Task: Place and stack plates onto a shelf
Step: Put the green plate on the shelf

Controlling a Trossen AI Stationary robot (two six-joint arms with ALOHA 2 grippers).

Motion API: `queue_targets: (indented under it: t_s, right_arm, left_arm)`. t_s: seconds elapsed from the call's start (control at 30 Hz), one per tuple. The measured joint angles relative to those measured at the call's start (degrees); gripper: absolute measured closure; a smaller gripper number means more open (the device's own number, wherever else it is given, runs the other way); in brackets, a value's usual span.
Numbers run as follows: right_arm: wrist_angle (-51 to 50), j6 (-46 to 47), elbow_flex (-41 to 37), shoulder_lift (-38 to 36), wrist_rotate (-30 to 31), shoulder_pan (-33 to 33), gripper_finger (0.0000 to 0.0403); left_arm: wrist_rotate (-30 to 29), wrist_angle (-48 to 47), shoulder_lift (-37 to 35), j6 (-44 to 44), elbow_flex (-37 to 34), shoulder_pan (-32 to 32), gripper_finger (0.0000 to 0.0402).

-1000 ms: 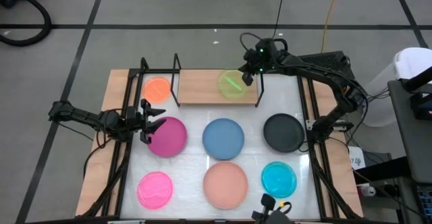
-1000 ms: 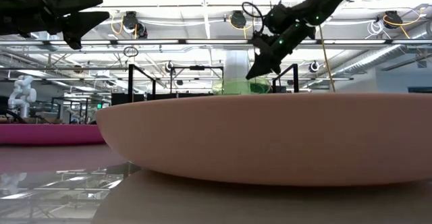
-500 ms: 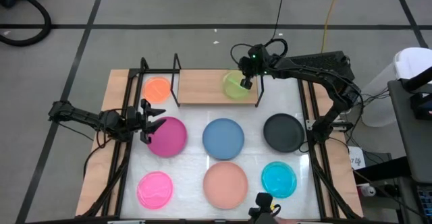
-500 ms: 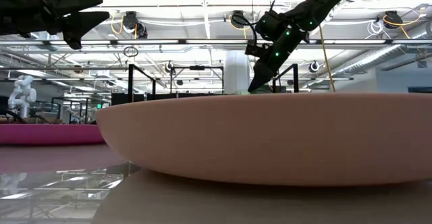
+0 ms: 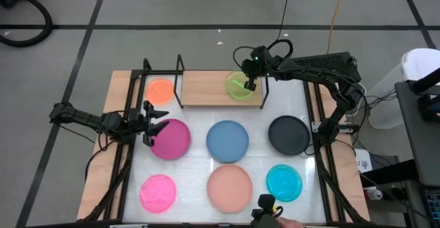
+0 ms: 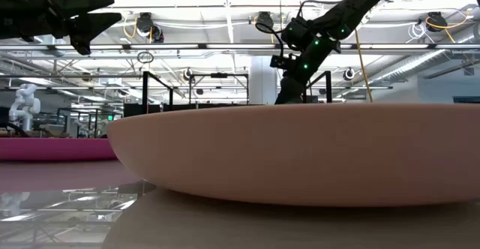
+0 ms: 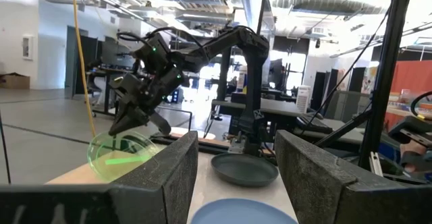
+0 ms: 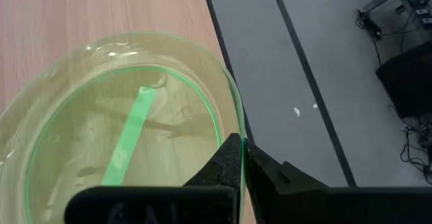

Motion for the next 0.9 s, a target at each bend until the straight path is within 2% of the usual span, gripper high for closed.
queue_targets:
  t_s: [0.67, 0.9]
  right_arm:
    - [0.64, 1.09, 0.0, 0.0, 0.22, 0.0, 0.0402]
    - [0.62, 1.19, -0.02, 0.0, 0.24, 0.0, 0.0387]
  left_arm:
    - [0.01, 0.0, 0.0, 0.0, 0.01, -0.02, 0.0199]
    - [0.02, 0.0, 0.0, 0.0, 0.02, 0.0, 0.0199]
